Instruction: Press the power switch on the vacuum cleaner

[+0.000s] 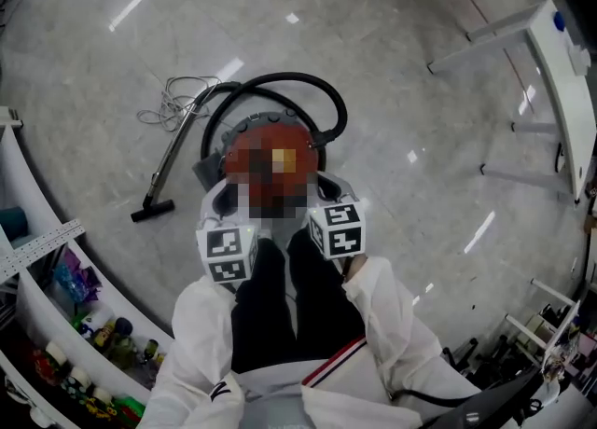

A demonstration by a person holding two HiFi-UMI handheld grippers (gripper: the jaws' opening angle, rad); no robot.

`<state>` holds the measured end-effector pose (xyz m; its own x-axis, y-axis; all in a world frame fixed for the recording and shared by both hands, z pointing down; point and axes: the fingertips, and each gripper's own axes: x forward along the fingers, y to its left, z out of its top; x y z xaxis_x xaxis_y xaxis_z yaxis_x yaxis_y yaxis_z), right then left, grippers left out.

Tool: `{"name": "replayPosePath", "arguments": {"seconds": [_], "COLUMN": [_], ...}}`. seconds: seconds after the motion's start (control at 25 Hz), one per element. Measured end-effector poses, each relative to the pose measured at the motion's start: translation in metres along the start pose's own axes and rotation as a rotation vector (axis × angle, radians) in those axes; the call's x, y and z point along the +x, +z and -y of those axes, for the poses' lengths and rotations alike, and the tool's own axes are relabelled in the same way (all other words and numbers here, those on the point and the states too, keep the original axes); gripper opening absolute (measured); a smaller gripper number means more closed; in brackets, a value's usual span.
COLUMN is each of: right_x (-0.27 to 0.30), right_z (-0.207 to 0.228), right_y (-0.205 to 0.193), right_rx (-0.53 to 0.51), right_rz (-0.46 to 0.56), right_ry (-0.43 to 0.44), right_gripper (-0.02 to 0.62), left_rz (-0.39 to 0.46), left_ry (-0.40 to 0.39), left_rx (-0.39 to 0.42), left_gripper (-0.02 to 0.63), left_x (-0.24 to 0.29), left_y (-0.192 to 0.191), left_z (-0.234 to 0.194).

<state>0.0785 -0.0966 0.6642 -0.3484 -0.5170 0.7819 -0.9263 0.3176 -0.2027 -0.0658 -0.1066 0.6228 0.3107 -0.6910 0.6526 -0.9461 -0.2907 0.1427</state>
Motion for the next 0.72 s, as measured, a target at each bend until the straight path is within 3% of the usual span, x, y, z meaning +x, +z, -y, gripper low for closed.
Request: {"name": "replayPosePath", "arguments": {"seconds": [0.24,0.72], "right_x": [-0.034,-0.105], "right_z": [0.0,-0.014], "right_y": [0.033,0.061], "right_rx": [0.003,0.003], "right_rz": [0.049,0.093], "right_ry": [-0.019,-0.018], "right_gripper": [0.0,0.0], "left_rz": [0.035,0.071], "left_ry": [0.02,0.035], "left_rx": [0.011,0.032], "left_gripper": [0.0,0.0], "left_x": [-0.022,-0.074], "left_y": [0.031,0.072], "left_z": [-0.008,-0.015]}}
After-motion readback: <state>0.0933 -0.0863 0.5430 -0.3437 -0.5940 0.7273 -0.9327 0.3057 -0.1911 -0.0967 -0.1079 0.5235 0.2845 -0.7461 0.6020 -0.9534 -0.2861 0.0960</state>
